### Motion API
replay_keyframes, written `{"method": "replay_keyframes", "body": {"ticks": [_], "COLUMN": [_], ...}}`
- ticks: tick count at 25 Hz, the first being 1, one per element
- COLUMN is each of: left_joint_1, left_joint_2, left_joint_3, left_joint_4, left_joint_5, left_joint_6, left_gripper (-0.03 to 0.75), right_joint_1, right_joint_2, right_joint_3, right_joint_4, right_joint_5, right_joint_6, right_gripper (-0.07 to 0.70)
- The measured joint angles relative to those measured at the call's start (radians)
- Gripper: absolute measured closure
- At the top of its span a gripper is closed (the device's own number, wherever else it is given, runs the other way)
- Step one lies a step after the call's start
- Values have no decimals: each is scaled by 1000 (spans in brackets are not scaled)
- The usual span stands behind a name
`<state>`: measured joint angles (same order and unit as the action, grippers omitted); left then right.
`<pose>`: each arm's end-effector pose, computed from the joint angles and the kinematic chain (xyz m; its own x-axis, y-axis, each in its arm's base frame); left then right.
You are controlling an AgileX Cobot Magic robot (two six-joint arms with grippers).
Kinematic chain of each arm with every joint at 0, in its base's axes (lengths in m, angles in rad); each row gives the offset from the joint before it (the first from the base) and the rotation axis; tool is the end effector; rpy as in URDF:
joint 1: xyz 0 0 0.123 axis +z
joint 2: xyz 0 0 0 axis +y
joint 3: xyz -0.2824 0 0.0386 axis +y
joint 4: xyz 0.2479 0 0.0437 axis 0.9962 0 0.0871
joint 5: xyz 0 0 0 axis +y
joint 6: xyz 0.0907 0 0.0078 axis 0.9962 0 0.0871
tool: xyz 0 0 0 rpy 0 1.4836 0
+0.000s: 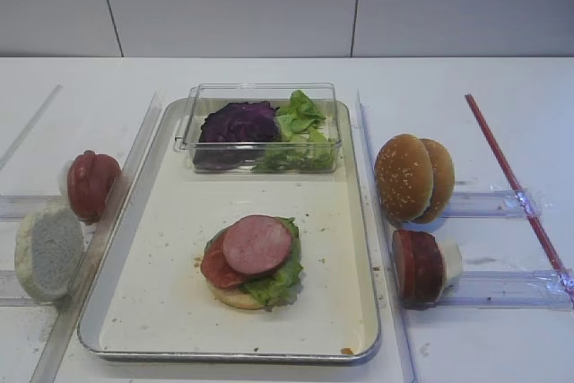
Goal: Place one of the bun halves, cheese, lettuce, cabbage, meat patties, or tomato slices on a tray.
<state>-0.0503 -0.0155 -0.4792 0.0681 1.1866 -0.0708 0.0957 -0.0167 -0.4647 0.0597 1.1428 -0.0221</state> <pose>-0.0105 0.0063 0.2617 -0.5665 -0.0167 -0.8239 -0.0273 0.9996 -0.0014 -0.0077 0.0042 0.2610 -0.5405 -0.0492 -0.8399 -0.1393 0.9897 0.0317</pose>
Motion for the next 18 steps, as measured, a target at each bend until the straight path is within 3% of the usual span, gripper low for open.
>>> {"method": "replay_keyframes", "body": {"ticks": [18], "left_joint_1": [0], "left_joint_2": [0], "left_joint_3": [0], "left_joint_4": [0], "left_joint_5": [0], "left_joint_6": [0], "left_gripper": [276], "right_joint_1": [0], "right_joint_2": [0], "right_joint_3": [0], "right_joint_4": [0], "right_joint_5": [0], "right_joint_6": [0], "right_gripper": [101]}}
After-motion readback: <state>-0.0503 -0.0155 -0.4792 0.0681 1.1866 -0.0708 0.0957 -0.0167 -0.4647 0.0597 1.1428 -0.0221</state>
